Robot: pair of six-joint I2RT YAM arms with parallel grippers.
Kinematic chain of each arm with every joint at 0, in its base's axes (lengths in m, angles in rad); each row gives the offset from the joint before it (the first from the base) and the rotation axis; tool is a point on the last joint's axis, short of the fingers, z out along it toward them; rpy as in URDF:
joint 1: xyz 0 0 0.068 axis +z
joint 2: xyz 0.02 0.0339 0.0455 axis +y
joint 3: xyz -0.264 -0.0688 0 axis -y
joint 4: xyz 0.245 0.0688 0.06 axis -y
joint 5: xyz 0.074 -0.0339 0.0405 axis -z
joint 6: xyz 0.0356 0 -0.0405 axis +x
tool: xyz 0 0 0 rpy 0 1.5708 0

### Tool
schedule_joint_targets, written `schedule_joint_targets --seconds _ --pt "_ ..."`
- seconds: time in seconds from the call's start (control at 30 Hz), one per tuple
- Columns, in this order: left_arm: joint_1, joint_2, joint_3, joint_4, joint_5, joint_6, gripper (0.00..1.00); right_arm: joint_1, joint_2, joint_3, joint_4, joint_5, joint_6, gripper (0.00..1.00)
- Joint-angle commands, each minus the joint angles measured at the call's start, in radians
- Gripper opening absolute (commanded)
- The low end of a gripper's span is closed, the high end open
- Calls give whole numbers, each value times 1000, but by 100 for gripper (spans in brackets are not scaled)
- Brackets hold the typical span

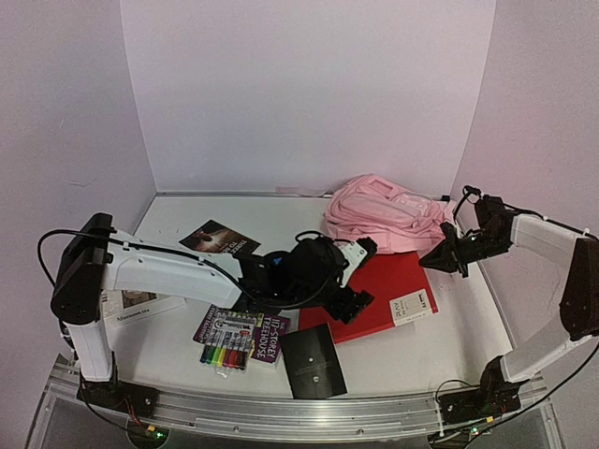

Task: Pack the student bag
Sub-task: Pick up the files from the center of the board.

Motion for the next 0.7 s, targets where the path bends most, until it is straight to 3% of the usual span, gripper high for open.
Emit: schedule_joint_targets --seconds 0.0,0.37,0.67 --pt "-75 63 93 -46 -112 191 82 4 -49 50 140 -37 53 0" --pt "-168 212 246 -103 -228 321 84 9 -64 32 185 -15 113 0" --pt "-169 292 336 -29 -489 428 77 16 -84 15 209 -21 157 0"
